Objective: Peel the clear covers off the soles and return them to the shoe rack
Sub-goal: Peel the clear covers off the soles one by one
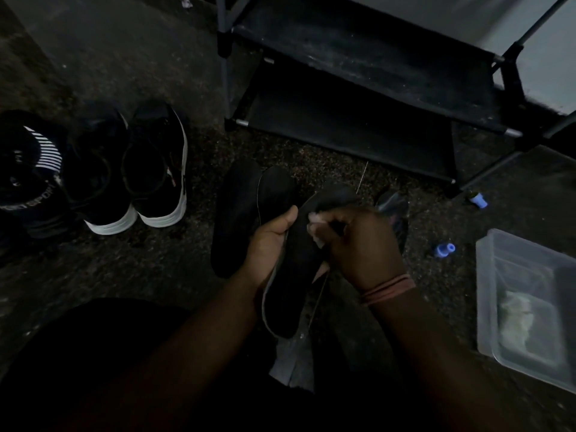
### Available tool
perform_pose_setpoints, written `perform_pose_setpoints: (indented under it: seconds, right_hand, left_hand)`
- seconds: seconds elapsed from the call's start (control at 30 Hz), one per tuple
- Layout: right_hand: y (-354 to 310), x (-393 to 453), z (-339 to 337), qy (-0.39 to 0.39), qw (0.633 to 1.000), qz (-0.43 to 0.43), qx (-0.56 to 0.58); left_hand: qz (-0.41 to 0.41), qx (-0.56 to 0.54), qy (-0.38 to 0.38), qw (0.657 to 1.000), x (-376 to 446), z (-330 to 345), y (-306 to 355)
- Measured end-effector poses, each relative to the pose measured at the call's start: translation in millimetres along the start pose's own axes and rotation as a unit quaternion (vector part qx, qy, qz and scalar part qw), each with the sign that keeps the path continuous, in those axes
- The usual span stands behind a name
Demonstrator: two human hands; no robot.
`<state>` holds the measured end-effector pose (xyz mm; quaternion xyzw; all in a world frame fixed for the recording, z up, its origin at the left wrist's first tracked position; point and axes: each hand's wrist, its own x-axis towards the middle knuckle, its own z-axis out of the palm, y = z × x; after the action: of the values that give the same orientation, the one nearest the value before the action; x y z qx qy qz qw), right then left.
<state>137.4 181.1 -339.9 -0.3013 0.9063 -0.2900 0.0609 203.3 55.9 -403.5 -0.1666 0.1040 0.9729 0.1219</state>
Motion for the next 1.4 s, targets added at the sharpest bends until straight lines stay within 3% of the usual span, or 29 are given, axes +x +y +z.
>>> perform_pose_setpoints:
  seconds: [0.1,0.23,0.33,0.4,0.47,0.53,0.6,0.7,0.87,1.0,1.13,1.4]
  right_hand:
    - [-6.8,-4.3,3.3,0.028,0.999,-0.009,-0.032]
    - [-49.5,-19.1,7.1,-0.147,0.973,0.017,0.179]
    - [-47.3,-16.4,0.0,-0.197,0.948,0.032,0.249]
    - [-35.3,-13.9,1.1,-0.165,0.966,0.016,0.199]
    - [-18.1,-7.7,5.2,-0.067,0.995,-0.008,0.07]
    - [-6.0,-2.4,4.7,-0.003,0.998,-0.017,-0.065]
    - [-4.4,-3.4,7.5,0.011,0.995,-0.017,-0.096]
    - [-29.6,-14.2,13.1,-0.112,0.988,0.029,0.105]
    - [-45.7,-15.3,-10.1,-0.259,0.908,0.067,0.321]
    - [-34.8,-11.2,-5.9,-0.155,0.923,0.091,0.341]
    - [-6.0,-1.8,5.1,-0.005,0.962,0.123,0.244]
    - [31.2,4.2,10.9,0.131,0.972,0.136,0.138]
  left_hand:
    - [-0.014,0.017,-0.003,1.0,2.5,-2.7,0.8]
    - [0.014,0.015,0.029,0.999,-2.8,-5.4,14.1]
    - [0.036,0.031,0.064,0.997,-4.8,-2.5,20.1]
    - [0.037,0.027,0.084,0.995,-1.6,-4.7,16.7]
    - [0.032,0.021,0.1,0.994,0.3,-3.7,11.5]
    - [0.018,0.046,0.116,0.992,1.6,-2.0,6.1]
    - [0.011,0.084,0.107,0.991,1.1,3.3,2.4]
    - [0.037,0.098,0.125,0.987,-1.7,2.5,7.6]
    - [0.021,0.056,0.102,0.993,-7.1,8.6,19.4]
    - [0.063,0.008,0.128,0.99,-7.0,13.0,18.1]
    - [0.039,0.011,0.113,0.993,-8.8,9.9,16.6]
    - [-0.023,0.021,0.039,0.999,-16.8,26.3,13.1]
